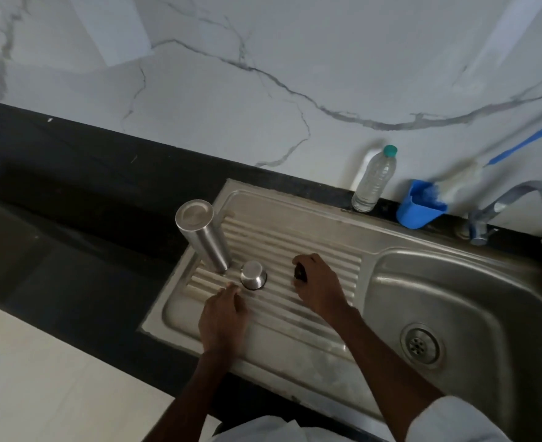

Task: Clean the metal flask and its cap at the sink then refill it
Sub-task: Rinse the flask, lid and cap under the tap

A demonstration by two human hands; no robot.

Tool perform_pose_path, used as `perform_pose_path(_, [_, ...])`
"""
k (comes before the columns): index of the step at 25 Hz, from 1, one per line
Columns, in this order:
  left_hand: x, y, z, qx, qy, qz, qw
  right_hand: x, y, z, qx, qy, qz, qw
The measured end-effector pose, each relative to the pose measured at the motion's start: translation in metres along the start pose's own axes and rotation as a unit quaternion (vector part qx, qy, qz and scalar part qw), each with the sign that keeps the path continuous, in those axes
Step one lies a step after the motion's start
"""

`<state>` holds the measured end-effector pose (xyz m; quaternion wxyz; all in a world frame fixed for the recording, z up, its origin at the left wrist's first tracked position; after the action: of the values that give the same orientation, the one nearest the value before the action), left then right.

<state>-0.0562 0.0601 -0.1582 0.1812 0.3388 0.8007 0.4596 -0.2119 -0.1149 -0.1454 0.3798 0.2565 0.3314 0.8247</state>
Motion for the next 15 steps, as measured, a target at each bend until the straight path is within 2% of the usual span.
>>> perform_pose_path(1, [0.000, 0.004, -0.005, 0.029, 0.037, -0.026, 0.999, 0.011, 0.005, -0.006, -0.087, -0.058, -0.024, 0.994])
perform_pose_path(3, [0.006, 0.009, -0.026, 0.084, 0.054, -0.089, 0.991, 0.038, 0.018, -0.018, -0.246, -0.156, -0.084, 0.953])
perform_pose_path(5, [0.018, 0.003, -0.054, 0.125, 0.013, -0.108, 0.986, 0.064, 0.033, -0.031, -0.324, -0.190, -0.137, 0.917])
perform_pose_path(9, [0.034, -0.031, -0.122, 0.157, -0.120, -0.064, 0.978, 0.093, 0.071, -0.063, -0.413, -0.225, -0.140, 0.871])
perform_pose_path(10, [0.038, -0.040, -0.140, 0.164, -0.143, -0.046, 0.975, 0.098, 0.082, -0.076, -0.459, -0.261, -0.130, 0.839])
perform_pose_path(12, [0.044, -0.060, -0.173, 0.220, -0.137, 0.025, 0.965, 0.108, 0.097, -0.106, -0.600, -0.305, -0.081, 0.735])
perform_pose_path(13, [0.047, -0.071, -0.188, 0.249, -0.126, 0.066, 0.958, 0.113, 0.104, -0.123, -0.663, -0.304, -0.070, 0.681])
perform_pose_path(15, [0.053, -0.089, -0.220, 0.289, -0.139, 0.115, 0.940, 0.123, 0.121, -0.157, -0.735, -0.293, -0.091, 0.605])
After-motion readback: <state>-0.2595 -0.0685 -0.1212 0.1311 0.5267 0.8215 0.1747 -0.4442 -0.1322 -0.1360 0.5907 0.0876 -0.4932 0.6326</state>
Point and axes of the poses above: each hand's wrist, its own x-axis away from the middle knuckle, its own y-axis out of the back of the hand, z = x × y, the point moved 3 cm from there along -x, towards the middle knuckle, and after that the axes turned 1 degree about -y, right-handed, at the moved point
